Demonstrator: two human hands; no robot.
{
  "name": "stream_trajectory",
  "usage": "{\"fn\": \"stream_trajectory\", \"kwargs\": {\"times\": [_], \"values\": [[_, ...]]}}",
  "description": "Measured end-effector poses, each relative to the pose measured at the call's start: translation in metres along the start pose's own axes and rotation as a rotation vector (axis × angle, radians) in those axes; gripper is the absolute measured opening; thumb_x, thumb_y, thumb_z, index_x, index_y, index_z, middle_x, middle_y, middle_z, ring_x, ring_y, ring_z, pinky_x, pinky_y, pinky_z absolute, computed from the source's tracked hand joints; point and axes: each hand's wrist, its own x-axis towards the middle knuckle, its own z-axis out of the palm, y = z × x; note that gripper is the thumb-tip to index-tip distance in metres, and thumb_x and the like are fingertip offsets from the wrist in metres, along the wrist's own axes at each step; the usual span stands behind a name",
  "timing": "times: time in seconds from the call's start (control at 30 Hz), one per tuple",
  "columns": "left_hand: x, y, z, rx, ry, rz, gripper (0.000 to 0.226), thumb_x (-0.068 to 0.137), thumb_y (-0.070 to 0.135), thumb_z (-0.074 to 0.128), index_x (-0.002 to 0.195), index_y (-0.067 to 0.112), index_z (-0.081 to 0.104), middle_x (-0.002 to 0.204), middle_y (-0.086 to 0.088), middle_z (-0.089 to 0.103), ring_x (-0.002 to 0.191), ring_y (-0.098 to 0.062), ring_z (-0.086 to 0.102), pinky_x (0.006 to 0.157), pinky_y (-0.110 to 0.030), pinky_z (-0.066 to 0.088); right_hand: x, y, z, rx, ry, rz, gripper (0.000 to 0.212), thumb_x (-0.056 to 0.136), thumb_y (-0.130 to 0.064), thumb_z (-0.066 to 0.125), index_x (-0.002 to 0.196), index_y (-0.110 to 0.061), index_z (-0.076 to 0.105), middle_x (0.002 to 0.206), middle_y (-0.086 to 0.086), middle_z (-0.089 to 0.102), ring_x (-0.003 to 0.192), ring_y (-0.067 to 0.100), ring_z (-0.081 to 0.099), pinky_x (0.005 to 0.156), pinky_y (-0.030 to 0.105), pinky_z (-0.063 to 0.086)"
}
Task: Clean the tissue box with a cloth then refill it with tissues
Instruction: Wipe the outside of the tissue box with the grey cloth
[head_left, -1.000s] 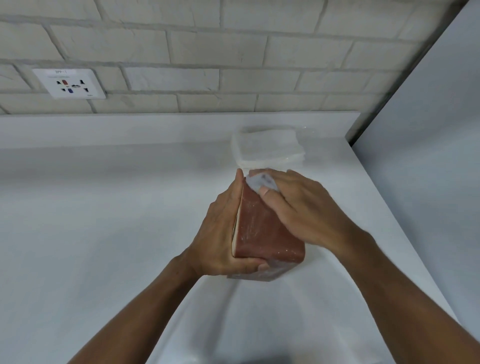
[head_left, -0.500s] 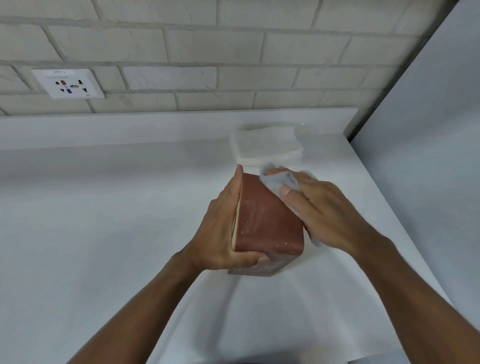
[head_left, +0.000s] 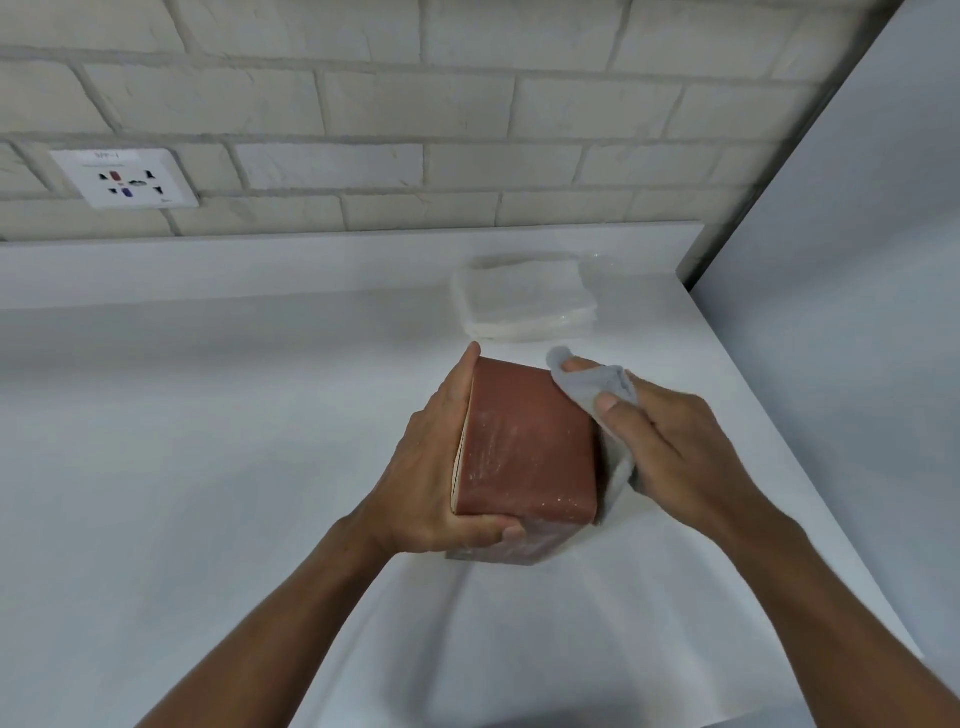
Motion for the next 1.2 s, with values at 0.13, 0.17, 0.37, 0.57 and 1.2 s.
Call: {"fn": "stream_trajectory", "kwargs": {"times": [0.13,0.17,0.37,0.57,1.2], "values": [[0.002,0.004,0.002,-0.028,0.013,0.019,0.127,0.072,0.083,0.066,0.164,0.03,-0.004,0.164,0.003,0.033,0.149,-0.025,0.04,0.117,-0.054,0.039,-0.007,-0.012,0.012,-0.128,0.012,-0.129,0.04,0.099,-0.034,0.043,0.136,-0.028,0.057,0.132,-0.028,0.056,0.122,-0.012,0.049,0.103,0.011,0.037],[0.003,0.006,0.002,-0.04,0.013,0.025,0.124,0.073,0.083,0.066,0.164,0.035,-0.003,0.163,0.005,0.035,0.148,-0.024,0.041,0.117,-0.051,0.039,-0.009,-0.013,0.014,-0.093,-0.011,-0.137,0.039,0.098,-0.034,0.044,0.134,-0.028,0.058,0.134,-0.026,0.056,0.124,-0.012,0.048,0.103,0.007,0.035],[0.0,-0.001,0.003,0.003,0.003,0.002,0.135,0.071,0.084,0.066,0.165,0.018,-0.005,0.165,-0.003,0.032,0.149,-0.027,0.04,0.115,-0.057,0.039,0.007,-0.014,0.019,-0.178,-0.035,-0.115,0.046,0.101,-0.036,0.037,0.145,-0.027,0.049,0.148,-0.017,0.046,0.138,-0.006,0.035,0.114,0.015,0.027],[0.004,0.001,0.003,-0.03,0.013,0.002,0.133,0.07,0.085,0.067,0.164,0.02,-0.001,0.161,0.005,0.035,0.146,-0.026,0.044,0.114,-0.055,0.042,0.01,-0.003,0.014,-0.073,-0.057,-0.07,0.043,0.103,-0.039,0.036,0.146,-0.037,0.042,0.151,-0.022,0.038,0.142,-0.008,0.027,0.119,0.024,0.025],[0.017,0.0,0.007,-0.415,0.109,-0.229,0.116,0.084,0.081,0.059,0.166,0.027,-0.001,0.171,-0.002,0.018,0.159,-0.025,0.02,0.126,-0.06,0.021,0.032,-0.005,0.027,-0.065,-0.044,-0.157,0.044,0.101,-0.04,0.04,0.144,-0.034,0.046,0.148,-0.027,0.038,0.143,-0.01,0.021,0.114,0.009,0.015]]}}
